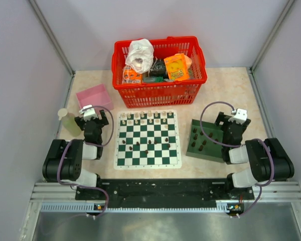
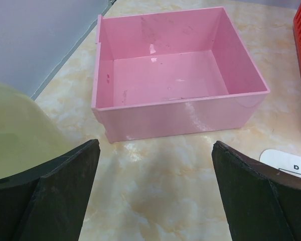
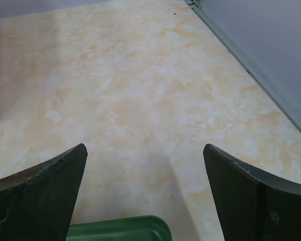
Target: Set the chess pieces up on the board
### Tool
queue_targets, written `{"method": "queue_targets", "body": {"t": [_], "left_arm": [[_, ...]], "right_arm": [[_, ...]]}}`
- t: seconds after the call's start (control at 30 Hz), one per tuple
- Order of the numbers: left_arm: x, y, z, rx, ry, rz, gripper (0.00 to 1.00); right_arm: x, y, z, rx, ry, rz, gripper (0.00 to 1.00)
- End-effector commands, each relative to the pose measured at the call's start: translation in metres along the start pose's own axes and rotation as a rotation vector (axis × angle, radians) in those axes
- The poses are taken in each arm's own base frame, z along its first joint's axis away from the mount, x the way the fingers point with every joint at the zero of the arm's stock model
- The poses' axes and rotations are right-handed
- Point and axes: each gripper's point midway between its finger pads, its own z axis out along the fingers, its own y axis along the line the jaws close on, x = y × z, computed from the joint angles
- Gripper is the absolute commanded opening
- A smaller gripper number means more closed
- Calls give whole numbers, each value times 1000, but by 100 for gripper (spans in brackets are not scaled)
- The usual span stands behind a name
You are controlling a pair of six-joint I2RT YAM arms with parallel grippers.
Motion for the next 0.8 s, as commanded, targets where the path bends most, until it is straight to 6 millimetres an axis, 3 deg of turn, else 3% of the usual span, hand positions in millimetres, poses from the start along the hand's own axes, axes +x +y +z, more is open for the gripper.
{"method": "queue_targets", "body": {"t": [0.0,0.1,0.17,0.2,0.27,0.4,0.43,0.47,0.57,0.7,0.77], "left_arm": [[-15,-2,6,0,-46,-20,99],[-16,-1,7,-1,-49,-23,99],[-15,-1,8,-3,-45,-26,99],[-14,-1,8,-2,-39,-28,99],[-22,4,4,-28,-70,-29,99],[-70,16,-5,-130,-31,-142,99],[-75,13,-10,-148,40,-253,99],[-70,13,-22,-155,140,-252,99],[-84,13,-37,-165,182,-331,99],[-114,15,-54,-154,137,-388,99],[-140,15,-59,-143,79,-445,99]], "right_arm": [[-29,5,-4,-1,-74,5,99],[-59,1,-5,45,-55,5,99],[-101,-1,-11,55,-94,33,99],[-107,-1,-14,55,-69,64,99],[-143,10,-18,1,-111,148,99],[-158,45,-28,-173,10,185,99],[-155,49,-31,-190,72,193,99],[-152,54,-33,-206,129,202,99],[-158,70,-43,-273,248,228,99],[-200,95,-65,-441,194,330,99],[-217,107,-80,-561,102,339,99]]}}
